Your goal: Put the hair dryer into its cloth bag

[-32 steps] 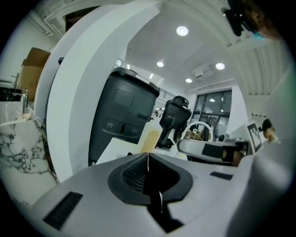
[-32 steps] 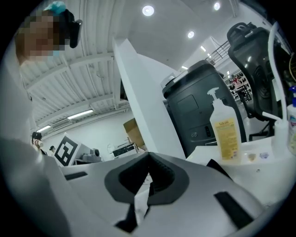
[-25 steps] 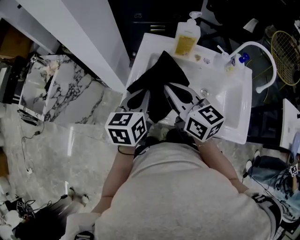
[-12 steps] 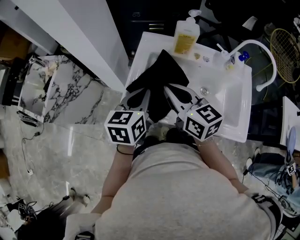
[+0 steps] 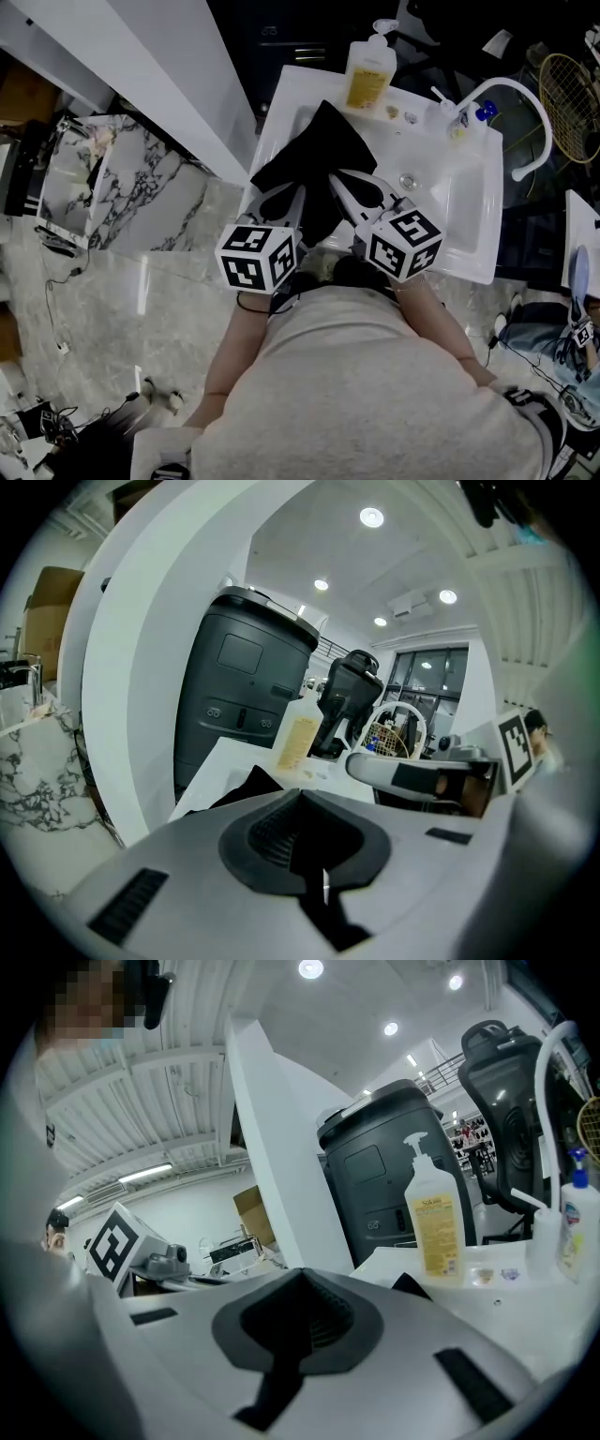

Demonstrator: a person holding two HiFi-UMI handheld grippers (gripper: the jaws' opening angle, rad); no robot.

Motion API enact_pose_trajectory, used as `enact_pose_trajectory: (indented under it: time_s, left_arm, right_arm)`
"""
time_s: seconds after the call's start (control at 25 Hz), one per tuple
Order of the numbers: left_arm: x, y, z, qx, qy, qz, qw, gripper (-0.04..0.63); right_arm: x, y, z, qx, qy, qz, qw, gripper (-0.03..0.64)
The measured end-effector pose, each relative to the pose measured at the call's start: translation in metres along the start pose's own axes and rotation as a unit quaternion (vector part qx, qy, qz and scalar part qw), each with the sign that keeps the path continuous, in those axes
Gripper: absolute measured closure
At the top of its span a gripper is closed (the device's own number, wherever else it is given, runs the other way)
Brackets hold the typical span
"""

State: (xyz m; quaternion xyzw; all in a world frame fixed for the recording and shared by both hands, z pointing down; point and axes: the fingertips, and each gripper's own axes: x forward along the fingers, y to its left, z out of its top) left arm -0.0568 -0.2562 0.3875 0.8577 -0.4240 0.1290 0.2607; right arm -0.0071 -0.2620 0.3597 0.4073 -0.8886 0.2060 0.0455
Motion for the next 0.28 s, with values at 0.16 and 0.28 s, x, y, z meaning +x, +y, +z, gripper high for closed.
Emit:
enact_pose_trajectory:
  time_s: [0.16, 0.28]
  left_arm:
    - [0.003, -0.001, 0.0041, 0.005, 0.0, -0.001, 1.0, 0.588]
    - [0.005, -0.0014, 0.0085, 0.008, -0.003, 0.0, 1.0, 0.588]
  right_arm:
    - [0.0016, 0.0023, 0.0008, 0.016, -0.001, 0.011, 1.0, 0.618]
    - [0.0033, 0.0038, 0.001, 0.016, -0.001, 0.014, 1.0, 0.618]
